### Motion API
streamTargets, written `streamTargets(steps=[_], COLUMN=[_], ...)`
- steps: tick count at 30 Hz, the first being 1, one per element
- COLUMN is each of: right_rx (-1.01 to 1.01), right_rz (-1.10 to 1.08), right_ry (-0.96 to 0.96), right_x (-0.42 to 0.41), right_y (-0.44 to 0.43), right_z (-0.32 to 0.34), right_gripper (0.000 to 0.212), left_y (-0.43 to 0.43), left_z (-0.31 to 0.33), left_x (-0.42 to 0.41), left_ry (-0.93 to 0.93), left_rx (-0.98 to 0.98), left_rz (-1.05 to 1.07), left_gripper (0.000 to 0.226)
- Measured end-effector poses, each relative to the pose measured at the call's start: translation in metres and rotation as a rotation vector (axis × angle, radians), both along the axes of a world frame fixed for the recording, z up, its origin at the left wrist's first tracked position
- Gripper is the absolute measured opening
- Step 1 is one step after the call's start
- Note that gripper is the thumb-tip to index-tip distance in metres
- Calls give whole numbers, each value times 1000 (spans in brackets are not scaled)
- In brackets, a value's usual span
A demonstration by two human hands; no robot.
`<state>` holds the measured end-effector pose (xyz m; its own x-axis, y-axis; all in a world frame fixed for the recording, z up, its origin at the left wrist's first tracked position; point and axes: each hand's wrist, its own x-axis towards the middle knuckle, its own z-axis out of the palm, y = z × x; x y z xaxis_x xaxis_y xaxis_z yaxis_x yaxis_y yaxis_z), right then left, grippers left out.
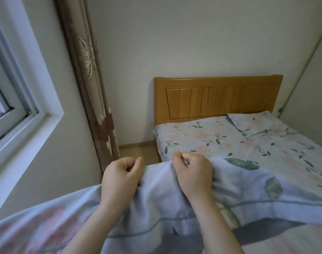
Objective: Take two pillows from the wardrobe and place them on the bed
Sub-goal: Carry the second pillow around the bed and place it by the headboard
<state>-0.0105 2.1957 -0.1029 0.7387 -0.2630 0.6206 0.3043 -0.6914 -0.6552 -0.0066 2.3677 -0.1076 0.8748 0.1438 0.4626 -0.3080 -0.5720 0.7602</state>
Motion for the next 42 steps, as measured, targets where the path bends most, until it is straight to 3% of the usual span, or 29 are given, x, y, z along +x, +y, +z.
streamTargets(steps=[12,28,42], right_rx=[-13,15,62], right_rz=[-71,-216,-220], right_ry=[-3,49,60], right_x=[174,431,674], right_y=[-32,-1,-31], right_z=[-3,-5,-15], right_gripper=[52,53,51], left_y=[-31,-7,-38], left_z=[-2,-6,-11], left_x=[187,472,713], left_ry=[-27,47,75], left_rx=[-56,-83,-59], left_rz=[-90,-287,-277], left_gripper=[48,47,49])
